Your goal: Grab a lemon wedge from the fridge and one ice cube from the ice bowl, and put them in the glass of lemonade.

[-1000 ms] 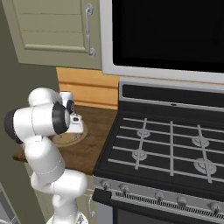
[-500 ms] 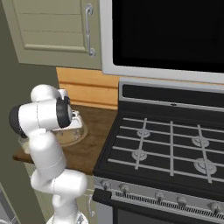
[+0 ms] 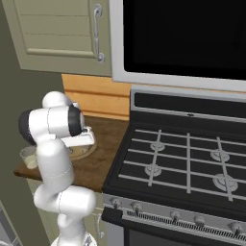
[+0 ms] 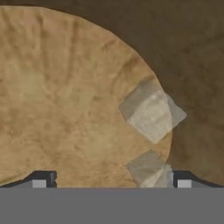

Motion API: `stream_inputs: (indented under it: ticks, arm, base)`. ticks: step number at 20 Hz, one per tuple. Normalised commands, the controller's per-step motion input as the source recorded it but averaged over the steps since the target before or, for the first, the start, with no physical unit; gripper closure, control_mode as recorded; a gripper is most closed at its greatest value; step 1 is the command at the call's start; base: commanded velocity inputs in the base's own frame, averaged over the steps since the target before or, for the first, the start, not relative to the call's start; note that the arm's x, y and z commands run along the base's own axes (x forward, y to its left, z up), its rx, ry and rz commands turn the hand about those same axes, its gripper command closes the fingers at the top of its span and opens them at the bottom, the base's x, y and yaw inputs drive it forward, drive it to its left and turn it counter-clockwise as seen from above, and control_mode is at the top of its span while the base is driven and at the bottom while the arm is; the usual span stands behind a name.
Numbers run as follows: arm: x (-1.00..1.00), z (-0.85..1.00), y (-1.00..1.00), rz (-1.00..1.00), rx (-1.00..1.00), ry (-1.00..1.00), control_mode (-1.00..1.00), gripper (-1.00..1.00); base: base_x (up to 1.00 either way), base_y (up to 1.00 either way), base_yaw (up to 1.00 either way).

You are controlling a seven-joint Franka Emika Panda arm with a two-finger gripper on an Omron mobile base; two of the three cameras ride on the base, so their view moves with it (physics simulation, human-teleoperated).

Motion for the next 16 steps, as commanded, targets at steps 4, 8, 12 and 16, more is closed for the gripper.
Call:
stream_inputs:
  ticks: [4, 8, 12, 16]
  arm:
    - [0.0, -0.47, 0.01, 0.0, 0.0, 0.05, -1.0, -1.0]
    - [0.0, 0.0, 0.27, 0.0, 0.0, 0.0, -1.0, -1.0]
    - [0.0, -0.38, 0.51, 0.01, 0.0, 0.06, -1.0, -1.0]
    - [-0.06, -0.04, 0.39, 0.01, 0.0, 0.03, -1.0, -1.0]
  base:
    - [0.0, 0.0, 0.0]
    - [0.0, 0.0, 0.0]
    - [0.0, 0.0, 0.0]
    - [0.0, 0.0, 0.0]
